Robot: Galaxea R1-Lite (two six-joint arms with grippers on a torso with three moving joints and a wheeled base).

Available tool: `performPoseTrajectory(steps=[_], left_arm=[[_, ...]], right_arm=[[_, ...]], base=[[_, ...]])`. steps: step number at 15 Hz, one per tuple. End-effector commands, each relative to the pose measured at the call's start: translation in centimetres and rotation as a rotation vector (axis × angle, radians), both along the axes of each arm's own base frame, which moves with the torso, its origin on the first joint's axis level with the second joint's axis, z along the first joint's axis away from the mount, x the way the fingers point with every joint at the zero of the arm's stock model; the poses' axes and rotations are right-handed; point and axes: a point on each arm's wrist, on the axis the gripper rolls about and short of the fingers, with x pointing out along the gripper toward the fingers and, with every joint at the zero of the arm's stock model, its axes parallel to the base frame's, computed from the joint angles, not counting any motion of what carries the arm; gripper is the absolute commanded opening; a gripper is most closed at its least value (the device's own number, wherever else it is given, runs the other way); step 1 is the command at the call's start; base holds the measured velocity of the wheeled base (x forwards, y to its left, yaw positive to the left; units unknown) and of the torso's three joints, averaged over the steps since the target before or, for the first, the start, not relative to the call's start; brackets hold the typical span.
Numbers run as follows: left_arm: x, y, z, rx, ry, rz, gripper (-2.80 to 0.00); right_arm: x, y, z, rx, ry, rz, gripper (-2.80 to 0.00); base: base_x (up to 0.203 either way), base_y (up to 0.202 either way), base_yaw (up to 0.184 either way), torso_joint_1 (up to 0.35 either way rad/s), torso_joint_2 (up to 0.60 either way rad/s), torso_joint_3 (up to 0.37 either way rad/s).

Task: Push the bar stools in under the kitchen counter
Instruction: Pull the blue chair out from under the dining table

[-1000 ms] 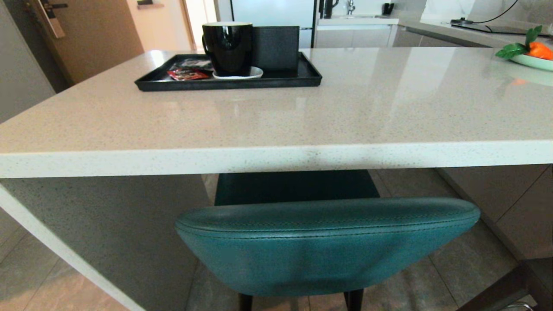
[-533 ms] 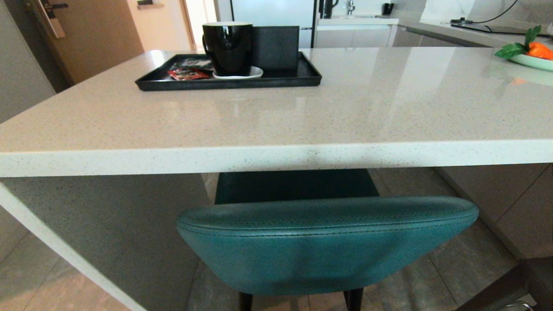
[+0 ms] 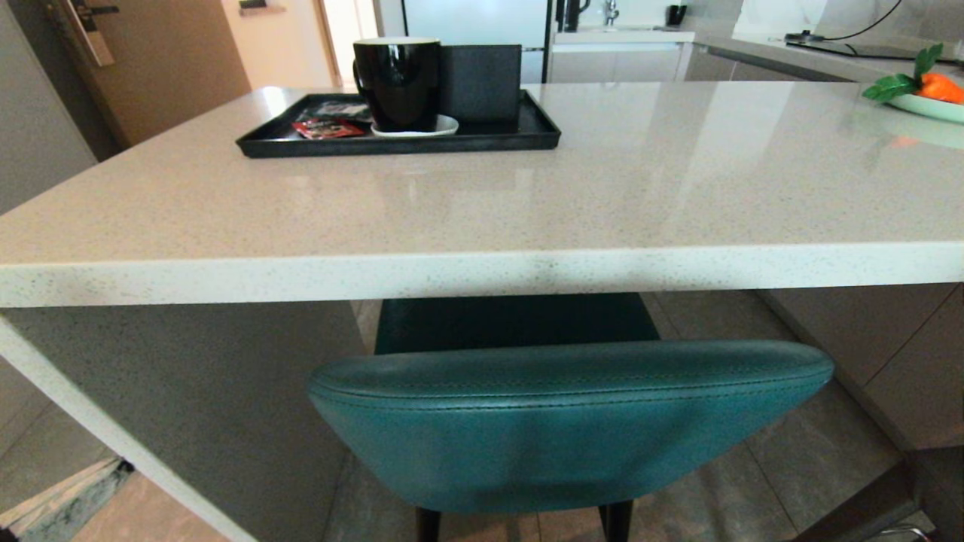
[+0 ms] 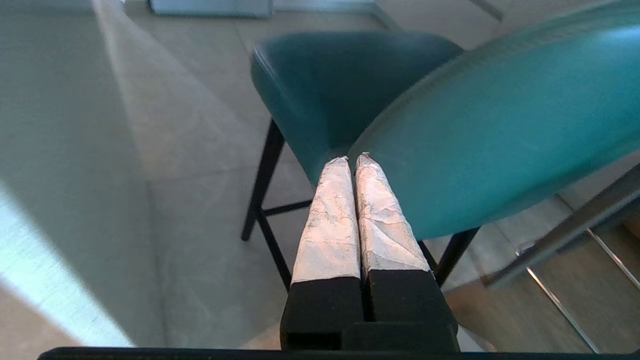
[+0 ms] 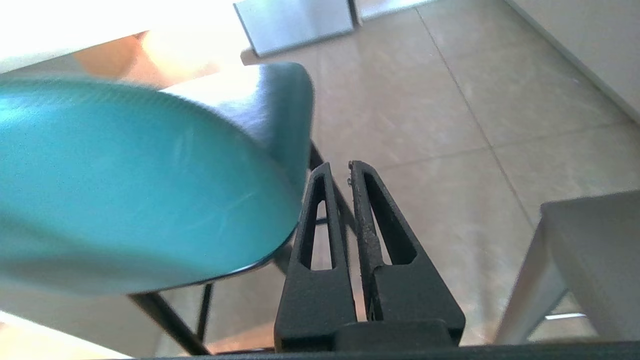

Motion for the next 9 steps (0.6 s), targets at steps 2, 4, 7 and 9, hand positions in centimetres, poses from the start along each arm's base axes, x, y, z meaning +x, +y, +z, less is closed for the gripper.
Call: performPoseTrajectory(steps=[2,4,7,9], left_arm=[[4.1,-0.3,-0.9,0.007,0.144,-0.003,-2.8],[5.8,-0.3,-1.1,0.006,0.151,0.005,-2.8],[7.6,-0.4,-2.9,0.002,0.212,0.01,-2.8],[8.7,-0.5,-3.9,-0.006,0.182,0.008,-2.8]], right_arm=[[3.1,0.2,0.7,-0.025,0.12,-0.004,-2.8],[4.2,0.2,1.0,-0.034,0.137,-0.028,-2.8],[4.9,0.1,-0.5,-0.102,0.201,-0.051,-2.8],[4.9,0.2,-2.2,-0.116,0.212,-0.048,-2.8]], base=[[0.0,0.0,0.0,0.0,0.0,0.0],[0.0,0.0,0.0,0.0,0.0,0.0],[0.0,0.0,0.0,0.0,0.0,0.0],[0.0,0.0,0.0,0.0,0.0,0.0]])
